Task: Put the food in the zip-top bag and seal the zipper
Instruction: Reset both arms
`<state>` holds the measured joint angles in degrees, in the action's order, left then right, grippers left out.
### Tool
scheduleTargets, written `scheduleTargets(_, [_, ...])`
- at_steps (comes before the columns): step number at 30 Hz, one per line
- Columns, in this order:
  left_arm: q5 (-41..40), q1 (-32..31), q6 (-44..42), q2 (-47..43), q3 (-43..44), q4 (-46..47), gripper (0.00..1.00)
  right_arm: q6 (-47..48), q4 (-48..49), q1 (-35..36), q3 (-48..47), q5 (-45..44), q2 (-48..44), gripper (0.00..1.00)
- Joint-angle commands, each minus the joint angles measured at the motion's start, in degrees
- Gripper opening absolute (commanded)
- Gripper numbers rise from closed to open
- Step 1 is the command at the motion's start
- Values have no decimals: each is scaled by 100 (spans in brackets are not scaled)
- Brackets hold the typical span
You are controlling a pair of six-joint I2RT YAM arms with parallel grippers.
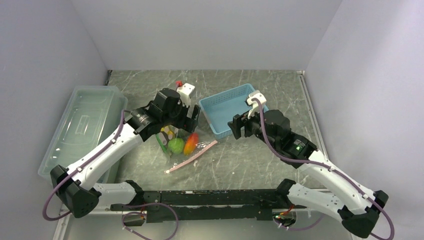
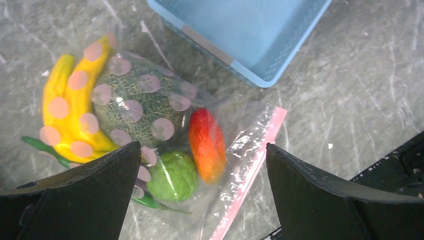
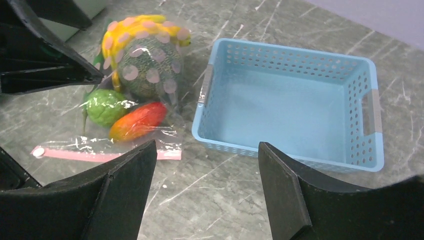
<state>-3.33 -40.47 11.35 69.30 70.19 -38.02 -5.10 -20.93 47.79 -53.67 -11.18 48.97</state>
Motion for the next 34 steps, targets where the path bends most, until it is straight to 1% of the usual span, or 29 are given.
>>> scheduleTargets(1, [-436,156,192,128,272,-261,100,-342,183,-569,28,613,60,78])
scheduleTargets(3, [-462,207,192,49,242,-238,100,-450,179,-828,72,830,137,78])
scheduleTargets(6, [-551,288,166,-263,-33,13,100,-534,147,-1176,114,990,256,79])
scheduleTargets(13, [-1141,418,99,-1113,-662,337,100,-614,190,-1700,333,1027,289,84])
scheduleTargets(19, [-1347,423,3,-1481,-931,555,100,-606,297,-1808,488,560,149,86])
scheduleTargets(21, [-1369,417,-4,-1572,-973,624,100,-577,349,-1808,554,277,-16,87])
scheduleTargets(25, [-1321,417,-56,-1671,-1051,724,100,-524,578,-1808,726,144,-357,88])
scheduleTargets(29, [-1460,421,23,-1671,-1040,700,100,-499,595,-1808,727,110,-441,88])
scheduleTargets(30, [-1377,425,-11,-1636,-1036,702,100,-500,595,-1808,721,122,-441,88])
scheduleTargets(34, [-1281,426,111,-1280,-783,404,100,-495,642,-1808,706,169,-417,88])
